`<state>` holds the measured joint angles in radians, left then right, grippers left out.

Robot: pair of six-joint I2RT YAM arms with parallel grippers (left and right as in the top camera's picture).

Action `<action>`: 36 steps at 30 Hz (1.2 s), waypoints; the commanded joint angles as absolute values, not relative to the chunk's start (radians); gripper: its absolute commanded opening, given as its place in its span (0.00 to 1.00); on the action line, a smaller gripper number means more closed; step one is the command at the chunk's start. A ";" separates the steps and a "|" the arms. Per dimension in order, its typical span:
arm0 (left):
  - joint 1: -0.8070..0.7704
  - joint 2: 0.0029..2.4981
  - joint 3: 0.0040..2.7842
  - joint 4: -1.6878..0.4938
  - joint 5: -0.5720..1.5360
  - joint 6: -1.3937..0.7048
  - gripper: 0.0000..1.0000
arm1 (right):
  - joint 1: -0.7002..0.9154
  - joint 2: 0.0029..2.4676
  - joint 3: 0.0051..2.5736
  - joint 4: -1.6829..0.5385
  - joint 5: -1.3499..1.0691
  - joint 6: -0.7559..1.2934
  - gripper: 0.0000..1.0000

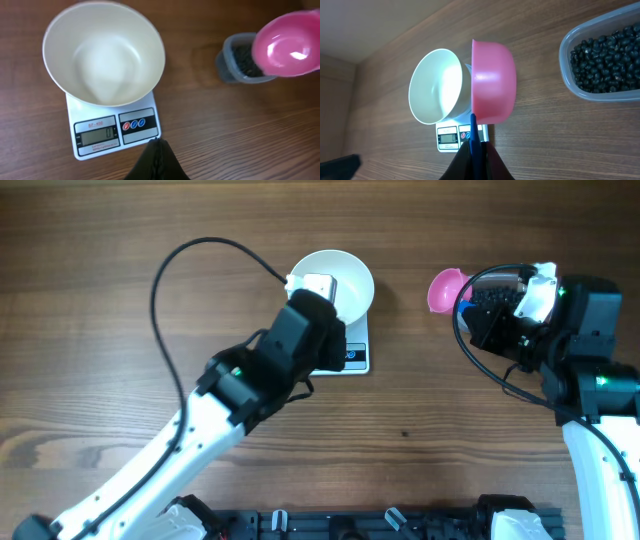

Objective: Scoop item into bowl and weigh 150g on scale
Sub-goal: 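Withdraw the left gripper from the scale to the left side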

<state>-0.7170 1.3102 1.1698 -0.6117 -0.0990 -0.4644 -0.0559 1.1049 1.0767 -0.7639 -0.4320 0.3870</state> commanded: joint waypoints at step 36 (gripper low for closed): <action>-0.498 1.259 1.118 -0.719 -0.001 0.141 0.04 | -0.059 1.096 1.098 -0.752 -0.372 0.357 0.04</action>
<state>-0.5381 1.2655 1.1259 -0.7670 -0.0013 -0.0345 -0.0559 1.1049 1.0767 -0.7616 -0.4076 0.3862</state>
